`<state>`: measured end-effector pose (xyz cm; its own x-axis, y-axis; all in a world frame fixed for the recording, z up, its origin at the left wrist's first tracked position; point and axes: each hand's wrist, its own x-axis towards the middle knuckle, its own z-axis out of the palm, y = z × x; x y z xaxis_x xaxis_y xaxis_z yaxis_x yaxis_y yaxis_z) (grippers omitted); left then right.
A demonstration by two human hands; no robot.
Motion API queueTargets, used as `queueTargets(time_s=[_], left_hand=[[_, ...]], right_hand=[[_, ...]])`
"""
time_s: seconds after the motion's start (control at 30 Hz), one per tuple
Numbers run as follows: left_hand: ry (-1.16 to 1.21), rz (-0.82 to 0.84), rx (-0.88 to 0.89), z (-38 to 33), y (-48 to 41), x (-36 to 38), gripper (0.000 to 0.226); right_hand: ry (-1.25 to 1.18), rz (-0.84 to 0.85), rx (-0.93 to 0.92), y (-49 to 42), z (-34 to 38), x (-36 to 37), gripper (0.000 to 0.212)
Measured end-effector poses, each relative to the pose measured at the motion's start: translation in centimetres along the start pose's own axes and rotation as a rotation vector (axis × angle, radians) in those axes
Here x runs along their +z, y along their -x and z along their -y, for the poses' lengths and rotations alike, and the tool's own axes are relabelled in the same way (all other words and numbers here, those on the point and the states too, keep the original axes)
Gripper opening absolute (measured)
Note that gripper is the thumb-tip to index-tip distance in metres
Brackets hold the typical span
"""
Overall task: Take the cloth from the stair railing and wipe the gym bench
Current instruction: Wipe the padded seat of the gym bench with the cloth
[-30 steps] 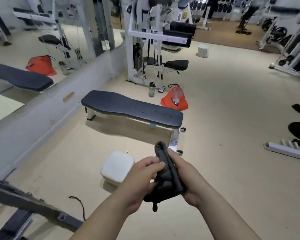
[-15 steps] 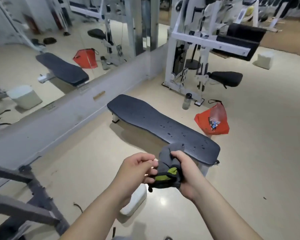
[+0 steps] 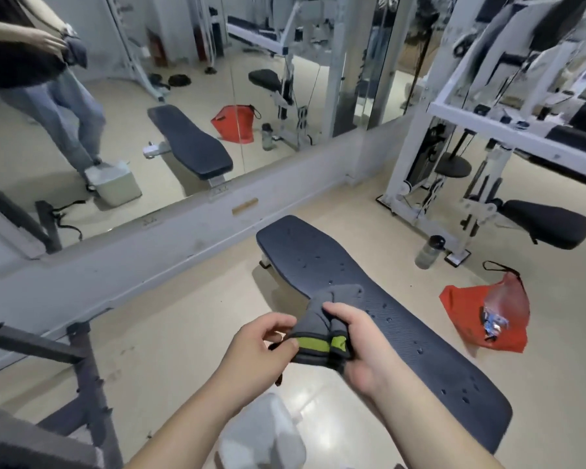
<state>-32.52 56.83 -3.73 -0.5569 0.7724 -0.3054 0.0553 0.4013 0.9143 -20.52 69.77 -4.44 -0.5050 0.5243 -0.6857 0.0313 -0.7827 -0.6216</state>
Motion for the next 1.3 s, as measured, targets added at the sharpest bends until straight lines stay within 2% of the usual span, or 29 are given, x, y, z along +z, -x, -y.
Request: queueTargets(time_s=[0.13, 0.3, 0.53, 0.73, 0.83, 0.97, 1.13, 1.3], left_hand=[[-0.009, 0.02, 0.001, -1.2, -7.2, 0.3, 0.025], [-0.055, 0.066, 0.024, -2.2, -19.8, 2.3, 0.03], [-0.164, 0.066, -0.102, -3.8, -38.3, 7.1, 0.041], [-0.131, 0.085, -0.183, -4.5, -48.3, 8.3, 0.032], [-0.192, 0.09, -0.179, -3.9, -52.2, 7.3, 0.035], [-0.272, 0.122, -0.233, -1.5, -57.2, 5.2, 0.038], [-0.327, 0.229, -0.234, 4.0, -63.8, 1.5, 0.034], [-0.448, 0.302, -0.142, 10.3, -70.0, -0.1, 0.043]], right_hand=[[0.008, -0.074, 0.026, -6.2, 4.7, 0.9, 0.035], [-0.019, -0.062, 0.091, -16.7, 11.5, 1.0, 0.035], [0.032, -0.051, 0.19, -34.4, 20.6, -1.4, 0.038], [-0.005, -0.066, 0.157, -43.2, 26.2, -2.7, 0.034], [-0.057, -0.153, 0.131, -46.5, 26.8, -2.4, 0.031], [-0.065, -0.274, 0.088, -50.6, 25.3, -0.8, 0.016], [-0.096, -0.447, 0.043, -56.4, 22.3, 1.4, 0.02], [0.019, -0.634, -0.056, -63.1, 18.9, 1.5, 0.021]])
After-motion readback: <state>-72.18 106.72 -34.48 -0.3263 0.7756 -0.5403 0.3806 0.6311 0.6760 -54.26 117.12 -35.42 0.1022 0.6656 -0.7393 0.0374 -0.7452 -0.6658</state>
